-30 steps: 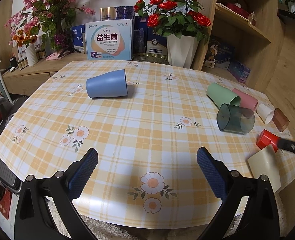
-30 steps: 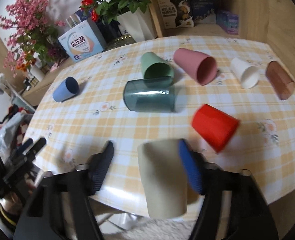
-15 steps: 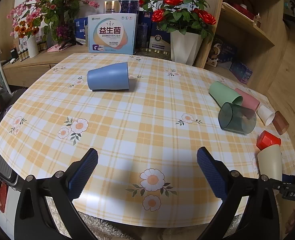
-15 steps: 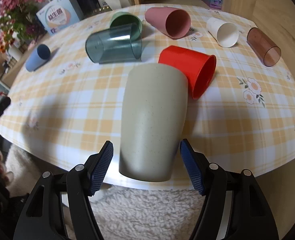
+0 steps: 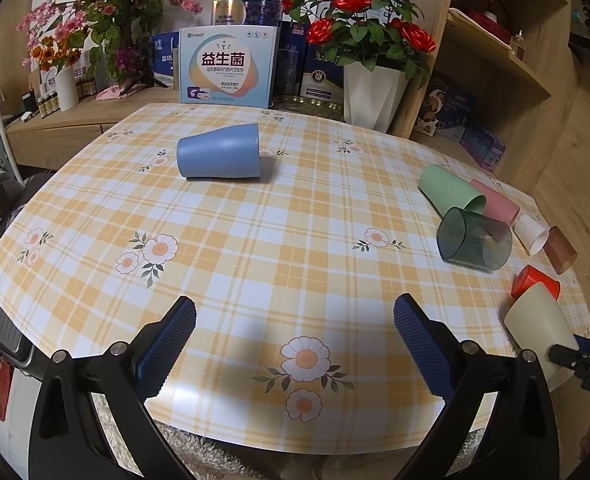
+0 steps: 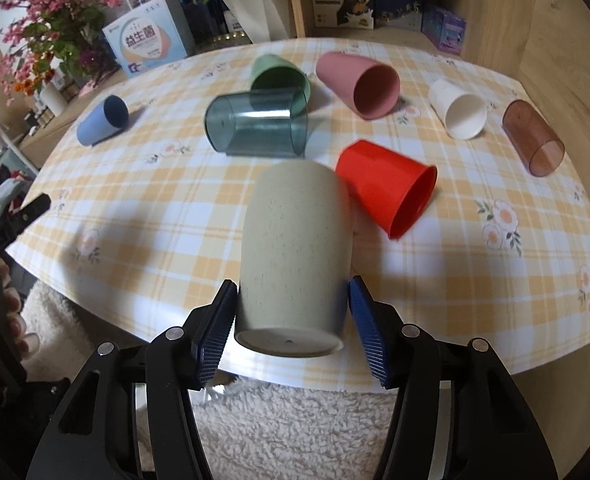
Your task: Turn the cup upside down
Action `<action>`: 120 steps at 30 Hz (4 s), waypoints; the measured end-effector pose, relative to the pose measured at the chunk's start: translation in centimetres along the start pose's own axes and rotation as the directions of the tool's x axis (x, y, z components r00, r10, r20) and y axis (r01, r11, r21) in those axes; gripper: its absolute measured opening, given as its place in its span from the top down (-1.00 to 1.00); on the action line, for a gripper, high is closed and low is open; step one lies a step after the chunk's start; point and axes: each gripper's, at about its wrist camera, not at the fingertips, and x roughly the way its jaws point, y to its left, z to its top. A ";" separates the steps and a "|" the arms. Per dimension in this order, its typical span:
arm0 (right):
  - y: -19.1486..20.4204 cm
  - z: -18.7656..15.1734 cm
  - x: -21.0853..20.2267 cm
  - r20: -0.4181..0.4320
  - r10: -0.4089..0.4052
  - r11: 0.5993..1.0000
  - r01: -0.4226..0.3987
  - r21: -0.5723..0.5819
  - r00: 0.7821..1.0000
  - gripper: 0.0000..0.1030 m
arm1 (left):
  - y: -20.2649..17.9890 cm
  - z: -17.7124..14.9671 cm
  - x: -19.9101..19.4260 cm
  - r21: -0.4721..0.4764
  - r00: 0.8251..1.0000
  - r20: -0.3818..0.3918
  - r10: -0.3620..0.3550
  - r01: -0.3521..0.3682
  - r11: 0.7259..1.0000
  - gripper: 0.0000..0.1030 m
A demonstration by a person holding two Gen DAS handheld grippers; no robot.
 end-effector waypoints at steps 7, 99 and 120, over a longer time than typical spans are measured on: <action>0.4 1.4 -0.5 0.005 0.019 1.000 -0.019 -0.009 1.000 -0.08 | 0.3 0.1 0.0 -0.013 1.000 -0.001 -0.003 0.003 1.000 -0.88; 3.3 6.3 -17.0 0.539 -0.069 0.997 0.037 0.071 0.839 -0.71 | -8.0 9.5 -14.7 0.270 0.944 0.306 -0.122 0.036 0.962 -0.88; 3.8 6.3 -17.6 0.545 -0.084 0.996 0.064 0.055 0.834 -0.71 | -7.8 9.7 -15.5 0.254 0.940 0.328 -0.097 0.011 0.967 -0.88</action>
